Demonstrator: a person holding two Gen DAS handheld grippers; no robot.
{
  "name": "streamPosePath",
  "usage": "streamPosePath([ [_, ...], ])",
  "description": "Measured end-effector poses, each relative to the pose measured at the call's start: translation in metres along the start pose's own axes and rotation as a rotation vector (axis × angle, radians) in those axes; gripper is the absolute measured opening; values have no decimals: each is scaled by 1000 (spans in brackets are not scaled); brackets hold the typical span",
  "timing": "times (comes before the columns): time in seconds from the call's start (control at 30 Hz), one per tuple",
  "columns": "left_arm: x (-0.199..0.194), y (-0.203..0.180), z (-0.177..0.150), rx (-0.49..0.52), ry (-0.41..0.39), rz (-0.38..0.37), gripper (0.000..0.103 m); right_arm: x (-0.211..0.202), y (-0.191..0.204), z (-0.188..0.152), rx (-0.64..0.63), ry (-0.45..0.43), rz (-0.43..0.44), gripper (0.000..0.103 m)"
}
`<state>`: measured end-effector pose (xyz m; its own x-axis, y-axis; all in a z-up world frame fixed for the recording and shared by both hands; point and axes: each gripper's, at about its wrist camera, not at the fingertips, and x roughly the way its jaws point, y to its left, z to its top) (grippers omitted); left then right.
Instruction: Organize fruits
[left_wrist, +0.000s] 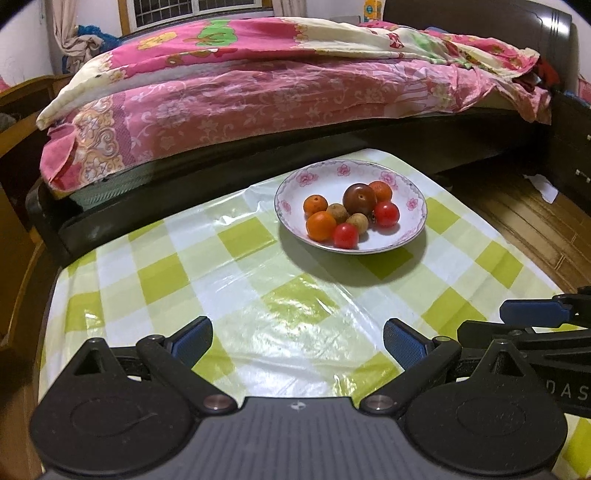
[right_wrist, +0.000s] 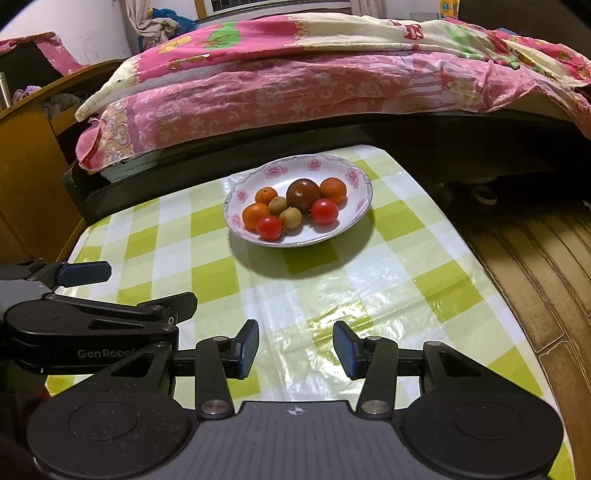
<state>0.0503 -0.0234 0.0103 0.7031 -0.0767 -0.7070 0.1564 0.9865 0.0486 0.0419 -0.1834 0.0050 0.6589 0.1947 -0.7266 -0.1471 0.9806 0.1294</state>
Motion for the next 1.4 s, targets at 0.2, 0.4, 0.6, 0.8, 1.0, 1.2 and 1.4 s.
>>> streamPosePath([
  [0.2,-11,2,-8,-15,-3,1,103,-8,4,-6,4,-5,7,42],
  [0.4,-22,2,-17,-14,-7,4,103,-18,5,-11,21,-22,5,42],
  [0.6,-33,-1,-23,-14,-17,5,103,-27,6,-15,34,-42,10,42],
  [0.8,-41,0,-29,-18,-24,14,103,-34,10,-22,36,-45,15,42],
  [1.0,-48,1,-36,-25,-25,21,103,-39,14,-28,36,-44,21,42],
  [1.2,-54,0,-41,-18,-33,37,103,-43,18,-33,35,-45,24,42],
  [1.4,-58,0,-44,-19,-34,42,103,-46,20,-37,34,-46,28,43],
])
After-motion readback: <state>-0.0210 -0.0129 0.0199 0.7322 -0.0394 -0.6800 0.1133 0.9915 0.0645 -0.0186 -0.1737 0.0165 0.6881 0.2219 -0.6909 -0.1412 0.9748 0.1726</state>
